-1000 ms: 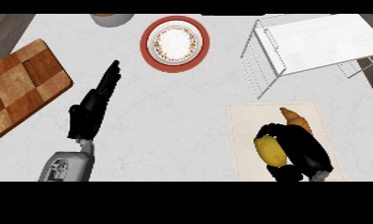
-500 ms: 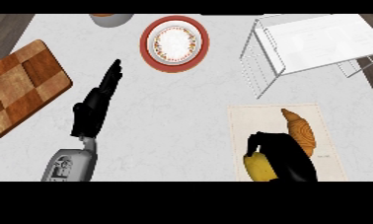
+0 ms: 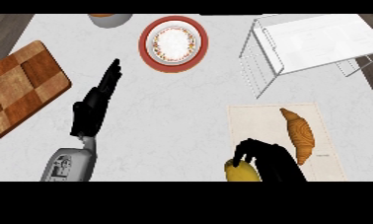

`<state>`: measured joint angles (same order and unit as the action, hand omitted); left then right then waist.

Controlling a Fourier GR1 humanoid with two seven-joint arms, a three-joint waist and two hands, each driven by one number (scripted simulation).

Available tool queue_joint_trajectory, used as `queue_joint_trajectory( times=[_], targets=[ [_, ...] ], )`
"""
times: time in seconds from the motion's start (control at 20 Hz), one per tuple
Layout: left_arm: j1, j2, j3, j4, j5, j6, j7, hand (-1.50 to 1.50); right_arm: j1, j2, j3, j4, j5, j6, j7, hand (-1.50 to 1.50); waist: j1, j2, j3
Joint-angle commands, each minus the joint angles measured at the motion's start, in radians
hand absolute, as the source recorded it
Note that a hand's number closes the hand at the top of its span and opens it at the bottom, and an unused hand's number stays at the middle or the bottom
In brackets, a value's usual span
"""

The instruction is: Pick the lemon from the placemat and place it in the tiered shelf

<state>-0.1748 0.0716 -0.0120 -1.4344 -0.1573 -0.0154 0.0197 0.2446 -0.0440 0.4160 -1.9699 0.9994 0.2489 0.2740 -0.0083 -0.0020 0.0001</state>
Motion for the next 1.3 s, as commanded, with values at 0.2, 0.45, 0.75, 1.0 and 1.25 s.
queue_joint_trajectory(
  times=[0.2,0.45,0.75,1.0,1.25],
  targets=[
    [-0.002,0.000,-0.009,-0.025,0.004,-0.013,0.031,0.00,-0.012,0.043,-0.003,-0.299,-0.151,-0.016,0.090,1.50,0.003,0.000,0.000],
    [0.019,-0.030,-0.032,-0.047,-0.024,0.022,0.029,0.00,-0.095,0.044,-0.006,-0.530,-0.173,0.046,0.338,1.50,0.006,0.000,-0.001],
    [0.011,-0.015,-0.008,-0.014,-0.007,0.007,0.025,0.00,-0.307,0.017,-0.183,-0.542,-0.121,0.087,0.412,1.50,0.001,0.001,-0.002],
    [0.019,0.012,0.005,-0.050,0.019,-0.029,0.034,0.00,-0.495,0.015,-0.272,-0.514,-0.108,0.102,0.534,1.50,0.007,-0.002,-0.002],
    [0.043,-0.019,-0.017,-0.047,-0.003,0.000,0.010,0.00,-0.640,-0.084,-0.439,-0.462,-0.172,0.152,0.542,1.50,0.006,-0.001,-0.001]
  ],
)
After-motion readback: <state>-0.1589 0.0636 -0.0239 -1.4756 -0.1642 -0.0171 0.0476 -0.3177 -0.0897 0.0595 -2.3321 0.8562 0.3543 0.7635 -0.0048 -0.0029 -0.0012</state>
